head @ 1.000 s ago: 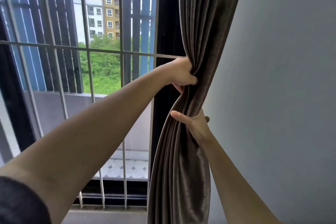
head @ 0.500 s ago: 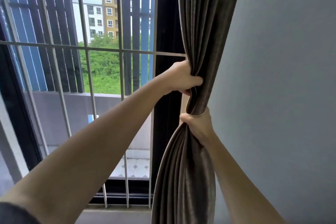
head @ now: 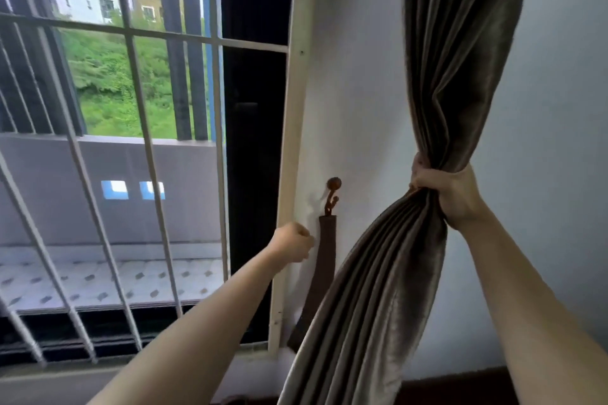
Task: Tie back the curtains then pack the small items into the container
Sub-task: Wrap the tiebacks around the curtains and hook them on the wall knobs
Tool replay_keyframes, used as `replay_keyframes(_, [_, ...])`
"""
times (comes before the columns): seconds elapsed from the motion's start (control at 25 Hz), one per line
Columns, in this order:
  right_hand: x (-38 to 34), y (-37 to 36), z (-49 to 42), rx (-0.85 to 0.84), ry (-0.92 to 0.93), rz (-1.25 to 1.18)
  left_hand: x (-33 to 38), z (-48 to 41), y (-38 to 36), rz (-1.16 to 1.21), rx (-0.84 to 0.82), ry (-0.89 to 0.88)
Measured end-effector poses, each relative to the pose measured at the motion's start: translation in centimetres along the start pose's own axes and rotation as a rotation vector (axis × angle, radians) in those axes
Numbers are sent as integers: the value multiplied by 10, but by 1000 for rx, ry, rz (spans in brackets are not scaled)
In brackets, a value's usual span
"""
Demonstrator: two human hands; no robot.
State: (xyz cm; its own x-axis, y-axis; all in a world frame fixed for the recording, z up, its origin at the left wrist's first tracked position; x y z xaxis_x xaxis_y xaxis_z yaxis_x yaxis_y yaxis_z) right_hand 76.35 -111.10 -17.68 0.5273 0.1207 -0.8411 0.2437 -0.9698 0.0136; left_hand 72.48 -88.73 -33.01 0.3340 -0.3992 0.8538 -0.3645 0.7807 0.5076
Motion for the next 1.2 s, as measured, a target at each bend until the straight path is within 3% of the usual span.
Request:
replay_keyframes(0.28, [6, 40, -19, -7, 9, 57, 12, -39, -51, 13, 134, -55])
replay_keyframes(0.48, [10, 27, -22, -18, -14, 62, 0, -50, -57, 102, 3, 23])
replay_keyframes(0.6, [19, -1, -21, -63, 20, 32, -2, -34, -28, 195, -42, 4])
replay_keyframes(0.8, [30, -54, -17, -119, 25, -53, 16, 10, 72, -57, -137, -80])
replay_keyframes(0.92, [38, -80, -16, -112, 18, -89, 39, 41, 107, 109, -241, -72])
replay_keyframes(1.08, [40, -115, -9, -164, -23, -134, 52, 78, 116, 187, -349, -221])
replay_keyframes(1.2, [32, -137, -2, -197, -15, -130, 42, 83, 100, 209, -296, -375])
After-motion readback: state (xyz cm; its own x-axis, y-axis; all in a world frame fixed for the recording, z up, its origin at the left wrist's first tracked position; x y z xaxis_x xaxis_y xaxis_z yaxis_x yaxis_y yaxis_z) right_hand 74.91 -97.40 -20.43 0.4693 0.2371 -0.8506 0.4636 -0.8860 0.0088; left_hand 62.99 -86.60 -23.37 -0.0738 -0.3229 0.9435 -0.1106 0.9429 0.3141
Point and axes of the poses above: each hand's wrist, its own z-axis away from the middle knuckle, its own y-axis out of the back of the hand, x = y × z, the point moved 3 cm from there along -z, towards the middle knuckle, and after that the axes turned 9 degrees about x, right-handed, at the moved point
